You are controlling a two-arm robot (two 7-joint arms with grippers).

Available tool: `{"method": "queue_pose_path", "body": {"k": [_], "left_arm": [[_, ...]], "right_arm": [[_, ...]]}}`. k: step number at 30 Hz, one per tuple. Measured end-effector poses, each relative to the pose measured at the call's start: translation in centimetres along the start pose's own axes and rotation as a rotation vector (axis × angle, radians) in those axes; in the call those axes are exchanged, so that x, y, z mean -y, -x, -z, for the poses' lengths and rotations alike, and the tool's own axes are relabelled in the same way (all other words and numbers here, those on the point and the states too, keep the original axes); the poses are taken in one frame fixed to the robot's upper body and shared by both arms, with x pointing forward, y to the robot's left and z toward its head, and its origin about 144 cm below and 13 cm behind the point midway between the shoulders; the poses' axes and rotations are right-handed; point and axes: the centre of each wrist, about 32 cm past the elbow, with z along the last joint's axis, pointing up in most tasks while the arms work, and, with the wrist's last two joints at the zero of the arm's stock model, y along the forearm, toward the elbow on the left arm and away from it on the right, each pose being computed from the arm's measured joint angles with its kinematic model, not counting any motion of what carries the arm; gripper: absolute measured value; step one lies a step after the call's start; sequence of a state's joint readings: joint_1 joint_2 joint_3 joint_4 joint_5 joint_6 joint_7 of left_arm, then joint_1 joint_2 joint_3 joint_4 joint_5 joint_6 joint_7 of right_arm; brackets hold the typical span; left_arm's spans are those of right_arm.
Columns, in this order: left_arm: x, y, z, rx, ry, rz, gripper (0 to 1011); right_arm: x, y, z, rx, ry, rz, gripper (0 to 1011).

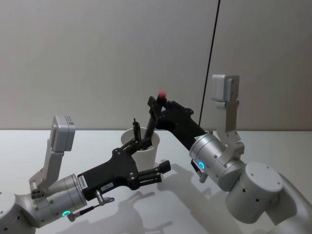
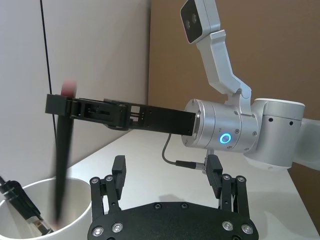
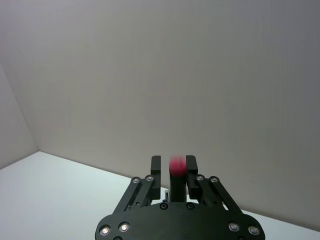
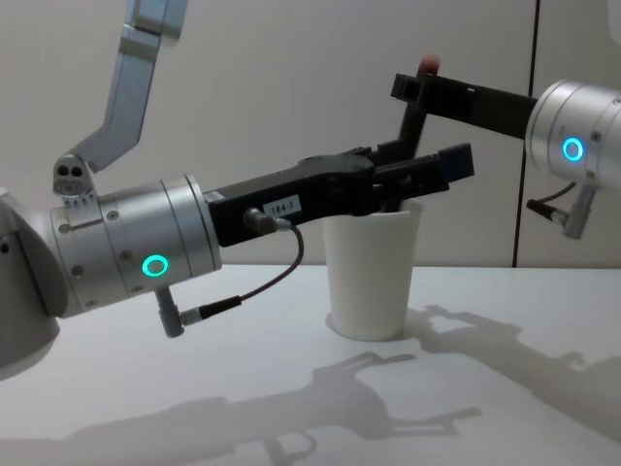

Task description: Place the pen into the pen holder.

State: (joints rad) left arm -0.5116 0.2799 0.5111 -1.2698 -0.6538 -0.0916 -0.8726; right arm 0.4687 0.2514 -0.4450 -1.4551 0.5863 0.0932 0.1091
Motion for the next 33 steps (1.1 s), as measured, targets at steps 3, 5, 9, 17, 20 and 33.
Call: {"method": "queue_pose_path", "body": {"k": [3, 5, 9, 17, 20, 33], "left_arm": [[0.00, 0.00, 0.00, 0.000, 0.000, 0.000, 1003], [0.00, 0.00, 0.00, 0.000, 0.000, 0.000, 1003], [0.00, 0.00, 0.00, 0.000, 0.000, 0.000, 1003], [0.00, 0.00, 0.00, 0.000, 0.000, 0.000, 1003], [0.00, 0.00, 0.00, 0.000, 0.000, 0.000, 1004], [0.00, 0.00, 0.00, 0.000, 0.000, 0.000, 1003]], "right_arm": [[-0.12, 0.07, 0.12, 0.004, 0.002, 0.002, 338], [-0.20, 0.09, 0.18, 0.006, 0.002, 0.004, 418], [-0.30, 0.15, 0.25, 0.009, 0.003, 0.004, 543], [-0.43, 0.20, 0.38, 0.012, 0.004, 0.006, 779], [-0.46, 0.22, 0.41, 0.013, 0.005, 0.007, 887], [-0.10, 0.15, 0.20, -0.012, -0.007, 0.014, 1001]]}}
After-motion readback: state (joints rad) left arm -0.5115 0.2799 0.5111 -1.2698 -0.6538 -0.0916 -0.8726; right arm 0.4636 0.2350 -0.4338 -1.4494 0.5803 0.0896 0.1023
